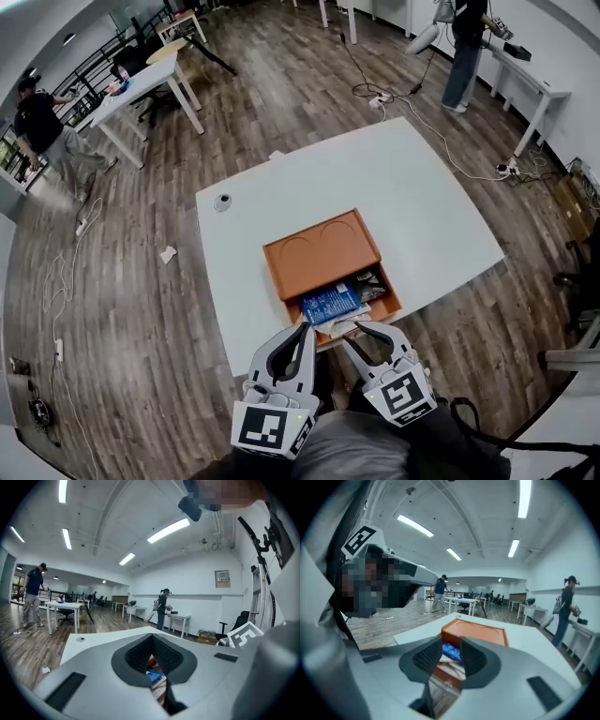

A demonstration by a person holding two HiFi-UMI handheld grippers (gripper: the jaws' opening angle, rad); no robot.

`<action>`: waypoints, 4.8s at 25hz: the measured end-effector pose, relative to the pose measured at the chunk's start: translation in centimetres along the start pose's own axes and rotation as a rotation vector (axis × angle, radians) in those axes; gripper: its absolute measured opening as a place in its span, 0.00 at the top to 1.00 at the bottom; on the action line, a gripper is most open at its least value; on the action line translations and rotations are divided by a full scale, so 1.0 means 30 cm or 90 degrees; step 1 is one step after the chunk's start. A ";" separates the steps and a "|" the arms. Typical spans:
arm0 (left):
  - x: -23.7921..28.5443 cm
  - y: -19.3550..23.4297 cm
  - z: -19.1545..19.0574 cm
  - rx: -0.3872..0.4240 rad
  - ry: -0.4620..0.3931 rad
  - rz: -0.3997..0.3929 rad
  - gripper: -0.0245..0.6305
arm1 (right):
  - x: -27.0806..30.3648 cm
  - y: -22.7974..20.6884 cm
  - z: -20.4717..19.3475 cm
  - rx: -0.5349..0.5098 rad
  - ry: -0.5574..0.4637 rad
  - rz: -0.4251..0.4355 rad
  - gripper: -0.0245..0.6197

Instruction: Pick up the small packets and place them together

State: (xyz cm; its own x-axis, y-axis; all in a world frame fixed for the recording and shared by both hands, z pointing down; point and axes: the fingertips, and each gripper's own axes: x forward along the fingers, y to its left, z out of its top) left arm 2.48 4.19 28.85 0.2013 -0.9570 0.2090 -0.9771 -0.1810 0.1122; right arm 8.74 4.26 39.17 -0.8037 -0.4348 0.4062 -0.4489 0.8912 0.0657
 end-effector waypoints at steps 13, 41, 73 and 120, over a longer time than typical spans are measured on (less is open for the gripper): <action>-0.051 0.163 -0.026 -0.048 -0.031 0.046 0.96 | 0.137 0.070 0.042 -0.128 0.049 0.046 0.80; 0.095 0.441 -0.159 -0.132 0.034 0.052 0.96 | 0.376 0.059 -0.039 -0.262 0.221 0.127 0.91; 0.058 0.349 0.054 -0.065 -0.021 0.088 0.96 | 0.314 -0.212 0.352 -0.305 0.022 -0.102 0.95; -0.057 0.182 -0.053 -0.089 0.001 0.083 0.96 | 0.195 -0.098 -0.017 -0.120 0.196 0.008 0.95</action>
State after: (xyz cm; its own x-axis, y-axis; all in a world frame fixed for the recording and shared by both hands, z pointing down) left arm -3.10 5.18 30.64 0.0734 -0.9700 0.2317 -0.9757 -0.0218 0.2180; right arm 5.55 -0.83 41.81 -0.6399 -0.3900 0.6621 -0.3369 0.9168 0.2145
